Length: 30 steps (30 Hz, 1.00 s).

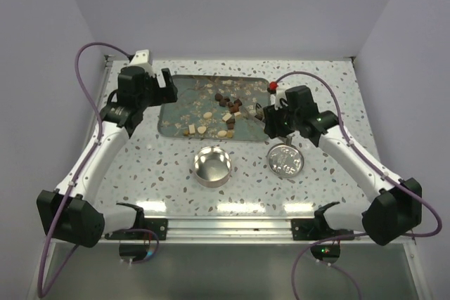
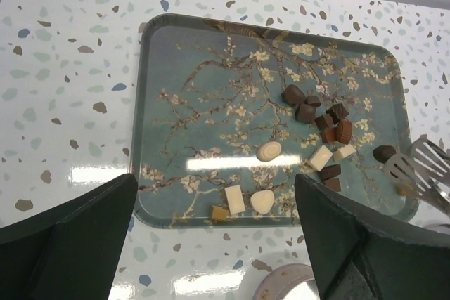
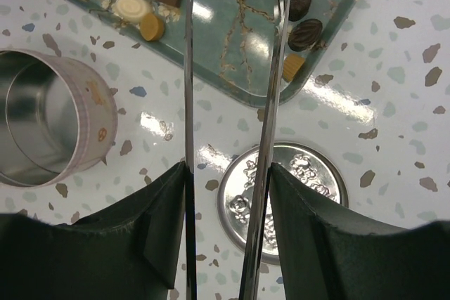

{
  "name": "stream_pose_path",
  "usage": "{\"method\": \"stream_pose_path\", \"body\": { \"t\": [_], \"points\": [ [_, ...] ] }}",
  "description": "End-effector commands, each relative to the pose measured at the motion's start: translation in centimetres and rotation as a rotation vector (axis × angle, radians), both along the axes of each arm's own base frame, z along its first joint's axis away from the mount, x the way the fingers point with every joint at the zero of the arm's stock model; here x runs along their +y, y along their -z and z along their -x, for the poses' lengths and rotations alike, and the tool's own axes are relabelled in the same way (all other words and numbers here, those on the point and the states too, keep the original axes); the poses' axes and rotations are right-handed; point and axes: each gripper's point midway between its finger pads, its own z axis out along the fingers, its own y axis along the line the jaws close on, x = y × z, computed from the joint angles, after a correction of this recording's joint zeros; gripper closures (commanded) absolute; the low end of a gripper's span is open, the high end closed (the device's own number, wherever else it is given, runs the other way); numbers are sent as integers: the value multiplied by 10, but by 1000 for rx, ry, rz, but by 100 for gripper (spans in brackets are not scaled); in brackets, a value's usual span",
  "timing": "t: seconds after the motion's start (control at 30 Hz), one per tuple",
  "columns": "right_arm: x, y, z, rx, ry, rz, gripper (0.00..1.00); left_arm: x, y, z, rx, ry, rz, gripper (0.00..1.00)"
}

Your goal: Pack the chocolate

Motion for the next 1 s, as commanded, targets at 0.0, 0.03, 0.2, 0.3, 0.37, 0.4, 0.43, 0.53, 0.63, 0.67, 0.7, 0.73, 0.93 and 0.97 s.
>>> {"method": "stream_pose_path", "body": {
  "t": [0.0,0.03,0.2,0.3,0.37,0.4,0.43,0.53,0.63,0.67,0.7,0.73,0.93,0.97],
  "points": [
    [13,-6,-16,-54,-15,-3,48,4,-3,10,-4,-35,27,0],
    [14,-5,-17,-54,-14,1,48,6,-6,12,-13,-40,28,0],
    [19,2,-24,-43,-7,11,48,11,2,23,11,-47,8,0],
    [22,6,-26,-43,-12,7,48,12,6,26,18,-49,4,0],
    [26,5,-27,-45,-23,4,48,13,7,27,18,-53,4,0],
    [28,5,-28,-46,-27,5,48,13,5,28,13,-53,5,0],
    [31,4,-29,-49,-34,4,48,13,6,29,16,-51,3,0],
    [38,1,-32,-54,-49,2,48,13,8,29,19,-50,5,0],
    [43,0,-36,-56,-56,7,48,11,10,29,21,-44,9,0],
    [43,2,-37,-55,-58,13,48,11,11,29,22,-42,10,0],
    [43,2,-38,-56,-58,15,48,11,11,29,21,-41,11,0],
    [44,6,-40,-50,-59,20,48,10,10,28,20,-40,12,0],
    [47,15,-43,-34,-68,39,48,11,9,27,22,-32,-4,0],
    [47,17,-43,-29,-68,43,48,11,9,27,22,-31,-7,0]
  ]
}}
